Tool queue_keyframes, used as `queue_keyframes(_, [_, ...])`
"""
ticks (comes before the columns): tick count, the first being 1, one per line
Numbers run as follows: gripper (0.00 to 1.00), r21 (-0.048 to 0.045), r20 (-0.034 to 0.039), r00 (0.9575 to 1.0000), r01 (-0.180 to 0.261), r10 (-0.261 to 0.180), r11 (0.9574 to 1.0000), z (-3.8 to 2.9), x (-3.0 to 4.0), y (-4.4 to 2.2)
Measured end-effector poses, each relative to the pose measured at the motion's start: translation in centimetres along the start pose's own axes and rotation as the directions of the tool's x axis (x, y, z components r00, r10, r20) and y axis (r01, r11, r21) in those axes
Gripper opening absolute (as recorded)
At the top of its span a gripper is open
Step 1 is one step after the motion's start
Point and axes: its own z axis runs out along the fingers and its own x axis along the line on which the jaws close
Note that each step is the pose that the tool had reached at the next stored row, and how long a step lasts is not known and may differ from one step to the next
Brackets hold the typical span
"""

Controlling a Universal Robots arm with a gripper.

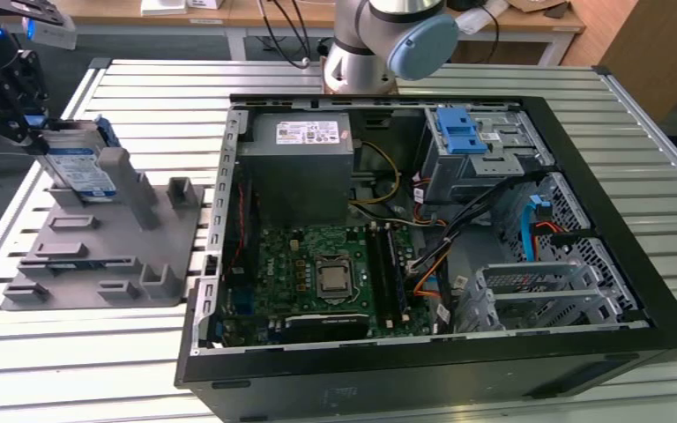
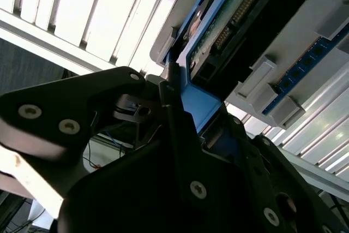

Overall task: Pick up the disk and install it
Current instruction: 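Pick up the disk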

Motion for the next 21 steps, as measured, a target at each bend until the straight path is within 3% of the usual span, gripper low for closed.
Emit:
queue_keyframes(5, [0.37, -0.0004, -0.0156, 0.9997, 0.021, -0.021, 0.9998, 0.01, 0.05, 0.02])
queue_keyframes(15, [0.37, -0.0005, -0.016, 0.9997, 0.021, -0.021, 0.9998, 0.01, 0.05, 0.02])
queue_keyframes(18, [0.44, -0.0004, -0.016, 0.9997, 0.021, -0.021, 0.9998, 0.01, 0.05, 0.02])
queue_keyframes(19, [0.5, -0.0005, -0.016, 0.9997, 0.021, -0.021, 0.9998, 0.01, 0.05, 0.02])
queue_keyframes(21, [0.5, -0.0004, -0.016, 0.9997, 0.021, -0.021, 0.9998, 0.01, 0.05, 0.02])
